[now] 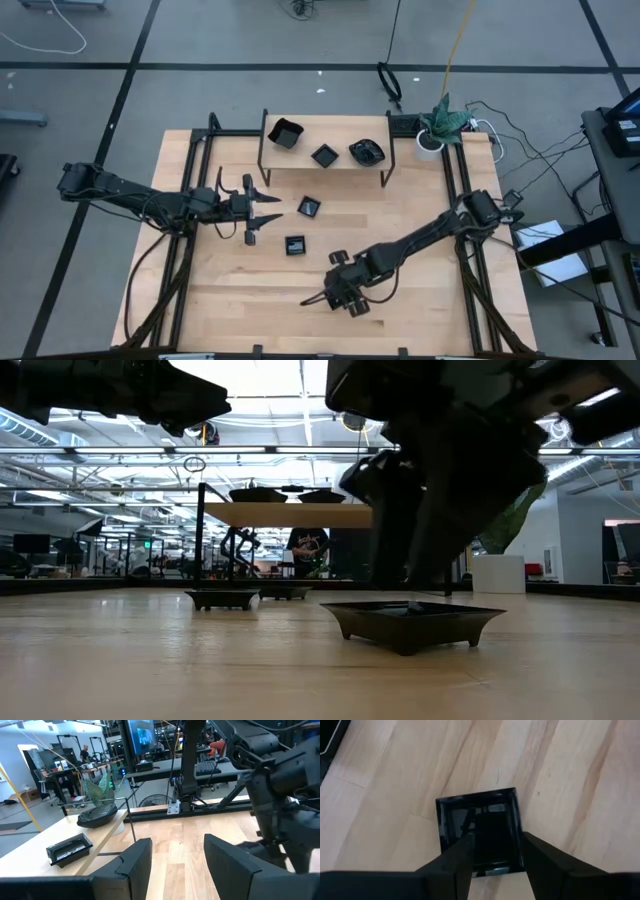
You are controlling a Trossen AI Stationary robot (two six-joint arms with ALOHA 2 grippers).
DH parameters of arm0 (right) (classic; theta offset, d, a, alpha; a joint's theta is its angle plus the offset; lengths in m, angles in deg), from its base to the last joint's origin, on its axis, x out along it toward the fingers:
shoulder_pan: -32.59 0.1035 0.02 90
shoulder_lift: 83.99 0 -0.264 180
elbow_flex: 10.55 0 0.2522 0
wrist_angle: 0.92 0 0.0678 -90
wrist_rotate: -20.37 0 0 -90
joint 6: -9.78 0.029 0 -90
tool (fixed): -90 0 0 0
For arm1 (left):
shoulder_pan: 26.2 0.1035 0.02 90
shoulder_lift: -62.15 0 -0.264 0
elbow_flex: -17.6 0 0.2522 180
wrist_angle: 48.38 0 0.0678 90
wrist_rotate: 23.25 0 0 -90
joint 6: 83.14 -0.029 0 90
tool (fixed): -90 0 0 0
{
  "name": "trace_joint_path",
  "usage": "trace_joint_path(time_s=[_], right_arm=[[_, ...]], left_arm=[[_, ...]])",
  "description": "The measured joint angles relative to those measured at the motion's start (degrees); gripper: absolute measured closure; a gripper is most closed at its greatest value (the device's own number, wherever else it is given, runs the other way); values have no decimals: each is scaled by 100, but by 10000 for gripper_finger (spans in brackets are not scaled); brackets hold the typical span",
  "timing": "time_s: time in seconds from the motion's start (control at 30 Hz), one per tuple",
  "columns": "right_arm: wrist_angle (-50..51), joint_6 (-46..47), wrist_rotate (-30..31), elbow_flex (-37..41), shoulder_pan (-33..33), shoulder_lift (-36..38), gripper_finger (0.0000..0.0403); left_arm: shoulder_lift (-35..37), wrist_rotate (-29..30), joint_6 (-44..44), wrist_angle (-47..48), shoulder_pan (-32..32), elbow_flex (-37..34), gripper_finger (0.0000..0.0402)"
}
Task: Pick & Place Mini shaped plates
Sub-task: Stack the bottom square plate on top of the other square plates on the shelf
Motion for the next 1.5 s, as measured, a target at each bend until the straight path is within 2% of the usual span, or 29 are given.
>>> trace_joint_path(time_s=[0.23, 0.43, 0.83, 0.97, 1.27, 1.5], right_arm=[[-139, -90, 18, 15, 28, -58, 266], [-720, -102, -2, 375, -85, -60, 273], [-783, -250, 18, 551, -120, -58, 277], [-790, -366, 16, 551, -141, -58, 302], [-877, -655, 5, 551, -155, -50, 394], [-1036, -716, 3, 551, -183, 136, 398]], left_arm=[[0, 1, 0, 0, 0, 0, 215], [0, -1, 0, -1, -1, 0, 215], [0, -1, 0, 0, -1, 0, 215], [0, -1, 0, 0, -1, 0, 215], [0, -1, 0, -1, 0, 0, 215], [0, -1, 0, 0, -2, 0, 215]])
